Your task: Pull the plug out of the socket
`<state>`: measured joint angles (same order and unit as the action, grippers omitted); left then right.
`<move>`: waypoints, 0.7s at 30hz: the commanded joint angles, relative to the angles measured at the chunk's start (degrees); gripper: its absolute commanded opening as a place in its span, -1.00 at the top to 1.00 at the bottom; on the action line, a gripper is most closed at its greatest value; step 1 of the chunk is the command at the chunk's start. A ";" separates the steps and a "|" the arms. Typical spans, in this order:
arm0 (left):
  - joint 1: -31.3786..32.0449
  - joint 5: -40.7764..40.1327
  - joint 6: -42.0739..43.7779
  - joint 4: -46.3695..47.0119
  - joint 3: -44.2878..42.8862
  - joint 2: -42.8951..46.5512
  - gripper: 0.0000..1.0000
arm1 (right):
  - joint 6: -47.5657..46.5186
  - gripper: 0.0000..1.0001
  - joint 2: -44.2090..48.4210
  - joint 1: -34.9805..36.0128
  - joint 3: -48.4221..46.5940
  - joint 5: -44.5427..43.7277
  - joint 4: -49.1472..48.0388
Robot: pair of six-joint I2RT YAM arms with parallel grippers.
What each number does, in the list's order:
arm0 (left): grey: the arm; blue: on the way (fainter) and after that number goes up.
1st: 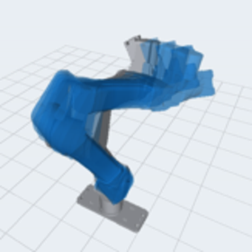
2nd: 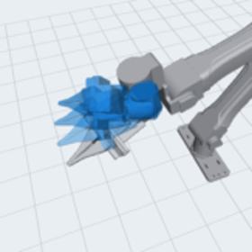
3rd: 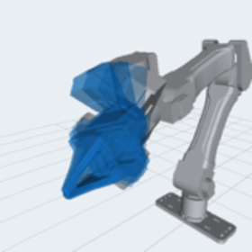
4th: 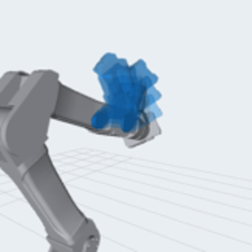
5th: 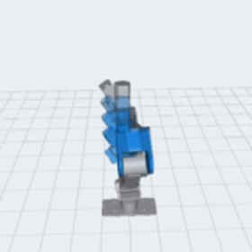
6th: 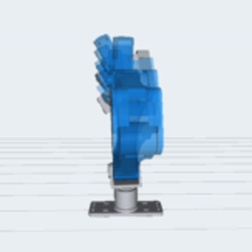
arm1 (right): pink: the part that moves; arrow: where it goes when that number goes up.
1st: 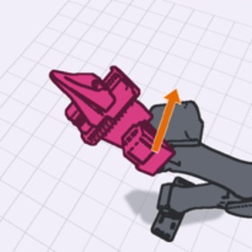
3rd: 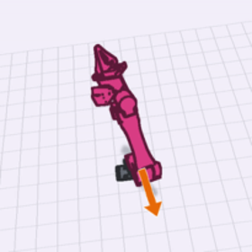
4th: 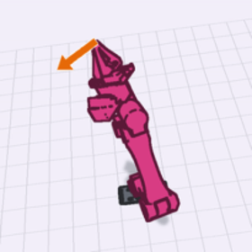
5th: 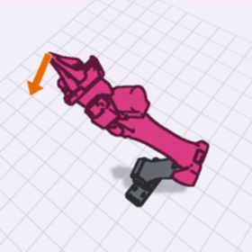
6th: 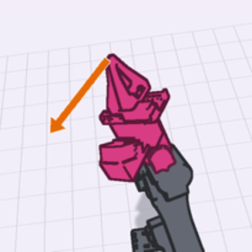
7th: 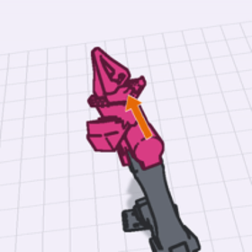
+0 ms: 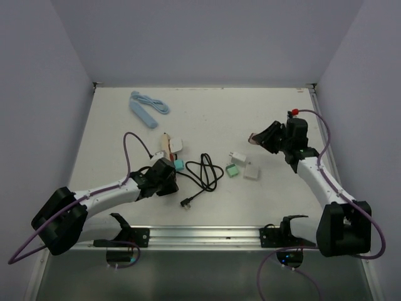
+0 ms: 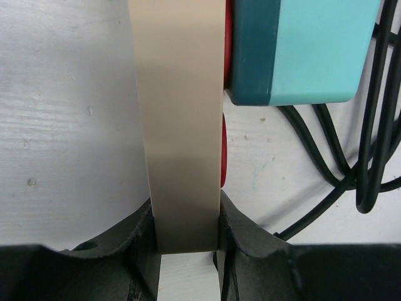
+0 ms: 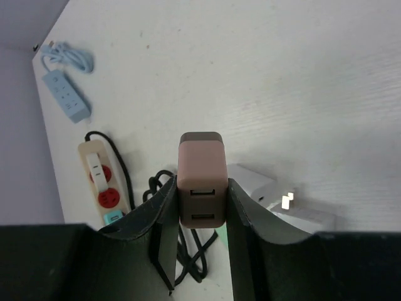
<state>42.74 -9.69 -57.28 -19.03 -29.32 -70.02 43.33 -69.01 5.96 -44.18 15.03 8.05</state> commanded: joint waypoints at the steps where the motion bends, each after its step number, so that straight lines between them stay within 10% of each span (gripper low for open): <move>1: -0.29 3.54 2.52 5.75 1.19 -0.03 1.00 | 1.32 1.00 -2.69 -2.79 1.82 1.22 -2.68; 14: -0.29 7.50 3.31 9.27 3.13 1.11 1.00 | 0.88 0.87 -21.86 -5.78 1.65 7.64 -15.87; 21: -0.38 9.34 3.58 11.29 3.92 2.26 1.00 | -0.70 0.11 -21.61 -7.80 3.14 5.80 -13.25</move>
<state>42.39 -2.76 -55.51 -11.14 -26.26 -69.12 44.40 -91.68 -1.17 -41.12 21.98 -4.95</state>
